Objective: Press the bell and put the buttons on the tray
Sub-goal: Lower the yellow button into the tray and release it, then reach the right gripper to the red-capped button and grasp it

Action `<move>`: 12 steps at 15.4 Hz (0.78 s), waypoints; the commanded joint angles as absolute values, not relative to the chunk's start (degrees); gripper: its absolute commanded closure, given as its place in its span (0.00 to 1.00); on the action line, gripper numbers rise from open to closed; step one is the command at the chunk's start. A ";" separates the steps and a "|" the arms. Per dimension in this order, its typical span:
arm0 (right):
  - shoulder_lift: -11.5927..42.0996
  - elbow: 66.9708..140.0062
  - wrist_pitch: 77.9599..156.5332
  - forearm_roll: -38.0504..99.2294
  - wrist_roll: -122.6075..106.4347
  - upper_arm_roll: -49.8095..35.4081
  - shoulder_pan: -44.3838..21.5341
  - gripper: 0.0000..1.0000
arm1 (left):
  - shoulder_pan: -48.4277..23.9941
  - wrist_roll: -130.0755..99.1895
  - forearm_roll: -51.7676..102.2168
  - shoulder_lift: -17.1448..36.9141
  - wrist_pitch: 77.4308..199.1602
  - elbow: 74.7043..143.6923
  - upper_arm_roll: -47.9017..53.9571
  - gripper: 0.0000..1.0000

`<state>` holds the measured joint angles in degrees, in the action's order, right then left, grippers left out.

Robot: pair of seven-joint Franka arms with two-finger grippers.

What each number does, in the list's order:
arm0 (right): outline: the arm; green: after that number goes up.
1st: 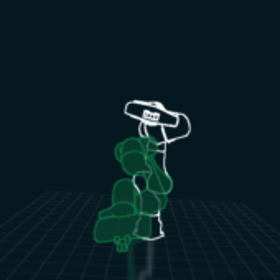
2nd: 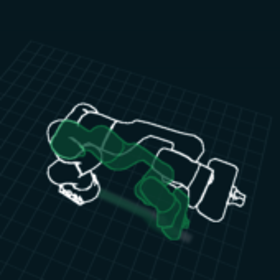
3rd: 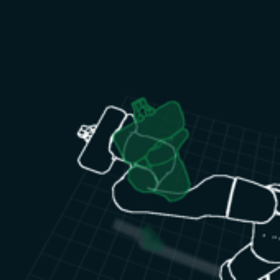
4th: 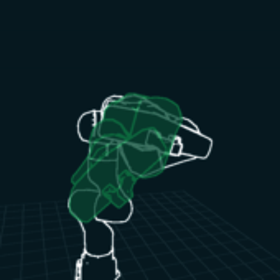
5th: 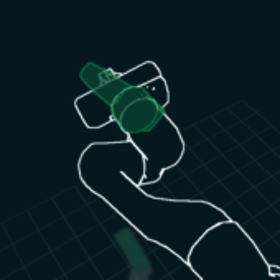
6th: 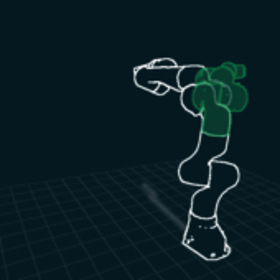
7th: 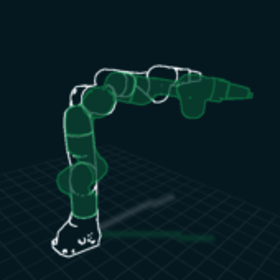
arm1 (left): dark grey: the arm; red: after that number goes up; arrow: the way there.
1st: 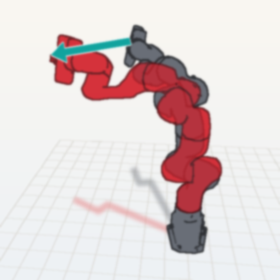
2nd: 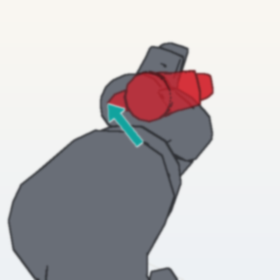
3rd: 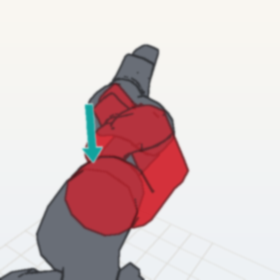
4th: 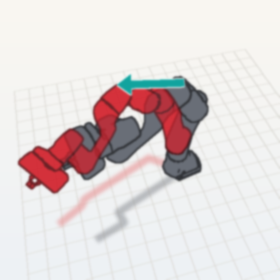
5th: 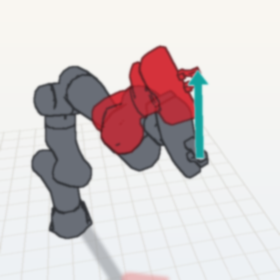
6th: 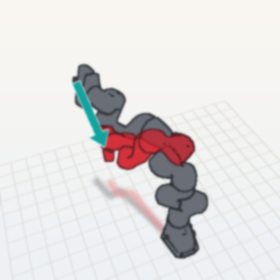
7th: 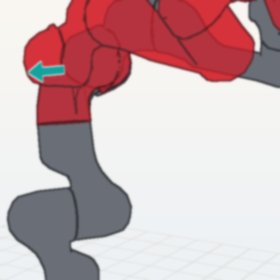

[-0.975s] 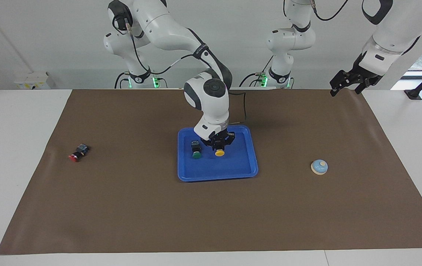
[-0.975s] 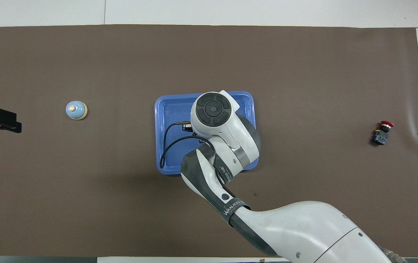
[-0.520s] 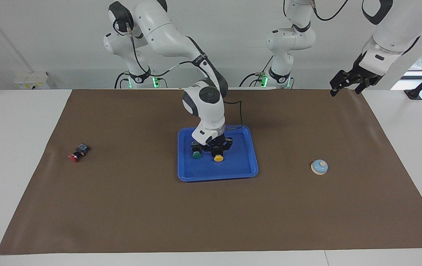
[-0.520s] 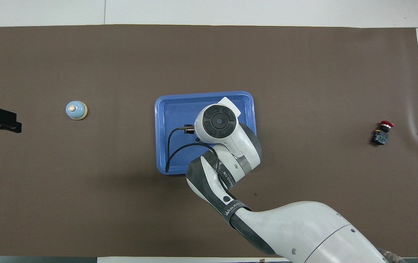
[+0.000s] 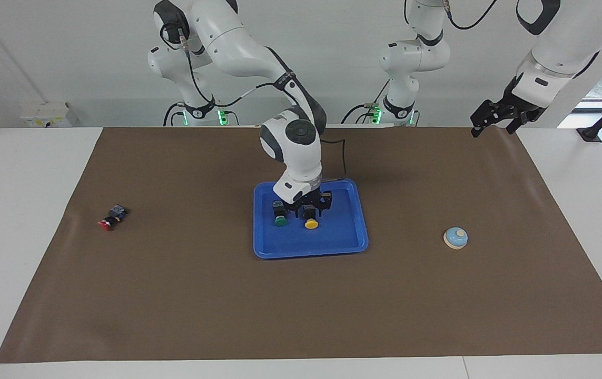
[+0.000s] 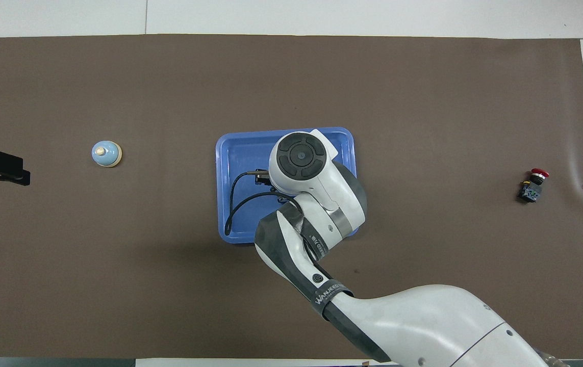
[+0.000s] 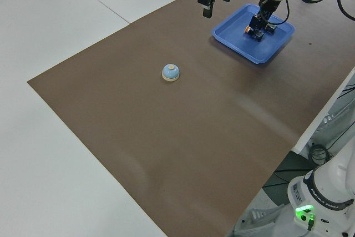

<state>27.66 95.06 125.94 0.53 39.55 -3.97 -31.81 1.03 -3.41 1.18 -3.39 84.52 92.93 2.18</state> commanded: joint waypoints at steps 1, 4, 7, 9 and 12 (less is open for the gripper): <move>24.54 93.43 121.04 1.41 40.87 -3.61 -30.07 0.00 | 0.97 -3.87 1.32 -3.25 83.14 92.02 2.02 0.00; 19.53 93.87 115.86 1.41 40.17 -3.78 -23.49 0.00 | 0.97 -3.87 1.32 -3.25 83.14 92.02 2.02 0.00; 15.83 93.96 110.67 1.41 34.13 -3.69 -17.24 0.00 | 0.97 -3.87 1.32 -3.25 83.14 92.02 2.02 0.00; 14.86 94.04 109.25 1.32 29.73 -3.60 -12.41 0.00 | 0.97 -3.87 1.32 -3.25 83.14 92.02 2.02 0.00; 14.24 94.66 108.46 0.88 25.49 -3.60 -5.38 0.00 | 0.97 -3.87 1.32 -3.25 83.14 92.02 2.02 0.00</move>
